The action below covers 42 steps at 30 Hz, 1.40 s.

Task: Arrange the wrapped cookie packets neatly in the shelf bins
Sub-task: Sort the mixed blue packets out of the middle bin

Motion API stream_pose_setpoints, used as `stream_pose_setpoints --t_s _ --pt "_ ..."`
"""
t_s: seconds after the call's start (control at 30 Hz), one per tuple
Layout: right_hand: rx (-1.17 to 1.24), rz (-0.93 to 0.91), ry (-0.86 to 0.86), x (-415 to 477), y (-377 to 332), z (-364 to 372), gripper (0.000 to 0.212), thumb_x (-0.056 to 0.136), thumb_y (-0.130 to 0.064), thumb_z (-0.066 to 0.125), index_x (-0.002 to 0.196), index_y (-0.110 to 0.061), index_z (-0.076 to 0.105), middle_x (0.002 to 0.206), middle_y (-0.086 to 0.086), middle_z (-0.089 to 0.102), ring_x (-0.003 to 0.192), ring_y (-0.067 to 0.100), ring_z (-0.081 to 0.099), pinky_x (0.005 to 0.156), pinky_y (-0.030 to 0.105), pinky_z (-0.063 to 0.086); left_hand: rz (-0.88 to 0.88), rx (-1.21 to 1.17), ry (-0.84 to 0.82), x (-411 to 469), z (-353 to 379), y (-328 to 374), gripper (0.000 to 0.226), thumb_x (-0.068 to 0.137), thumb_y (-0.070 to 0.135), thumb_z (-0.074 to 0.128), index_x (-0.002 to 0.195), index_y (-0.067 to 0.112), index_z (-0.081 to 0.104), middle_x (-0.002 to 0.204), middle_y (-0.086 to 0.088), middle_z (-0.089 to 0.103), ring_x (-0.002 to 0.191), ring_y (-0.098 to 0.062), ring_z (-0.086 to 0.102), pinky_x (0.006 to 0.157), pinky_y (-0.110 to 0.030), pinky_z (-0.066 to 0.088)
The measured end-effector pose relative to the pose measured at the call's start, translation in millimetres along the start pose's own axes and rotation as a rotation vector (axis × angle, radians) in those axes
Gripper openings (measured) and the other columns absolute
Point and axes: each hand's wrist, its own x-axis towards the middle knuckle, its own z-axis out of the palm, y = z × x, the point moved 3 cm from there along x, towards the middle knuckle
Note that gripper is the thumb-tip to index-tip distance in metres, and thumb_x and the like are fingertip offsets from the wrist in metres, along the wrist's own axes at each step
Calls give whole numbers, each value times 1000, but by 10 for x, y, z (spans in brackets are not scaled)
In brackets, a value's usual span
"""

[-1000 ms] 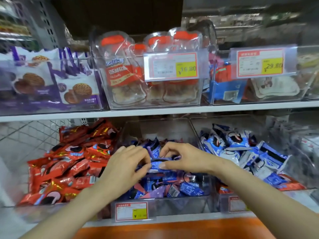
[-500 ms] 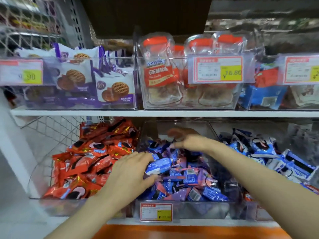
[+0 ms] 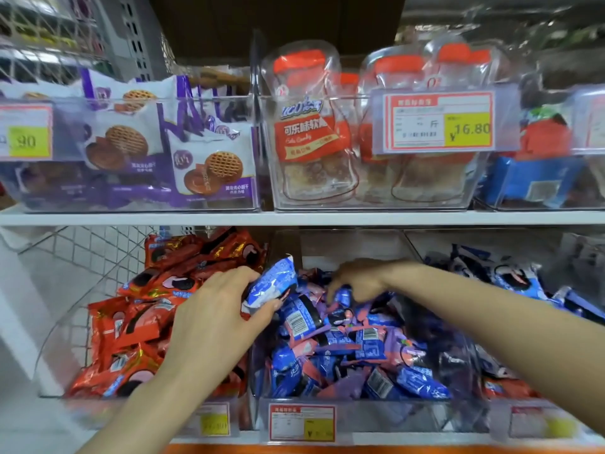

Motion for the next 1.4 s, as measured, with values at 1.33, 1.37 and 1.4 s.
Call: stream_pose_setpoints --t_s 1.33,1.37,1.4 --pt "11 -254 152 -101 -756 243 48 77 -42 73 119 -22 59 117 3 58 104 21 52 77 29 41 -116 -17 -103 62 126 3 27 79 46 63 98 27 59 90 7 66 86 -16 59 52 -26 32" --pt "28 -255 183 -117 -720 218 46 78 -40 73 117 -20 61 115 3 59 102 21 53 77 30 42 -117 -22 -97 63 122 2 27 79 46 63 98 27 60 90 7 66 86 -16 60 53 -28 33" --pt "60 -255 222 -143 -674 180 44 78 -39 73 116 -18 62 112 3 60 100 20 54 78 30 43 -117 -26 -89 63 121 3 27 78 46 63 97 27 60 89 6 66 86 -17 60 54 -29 34"
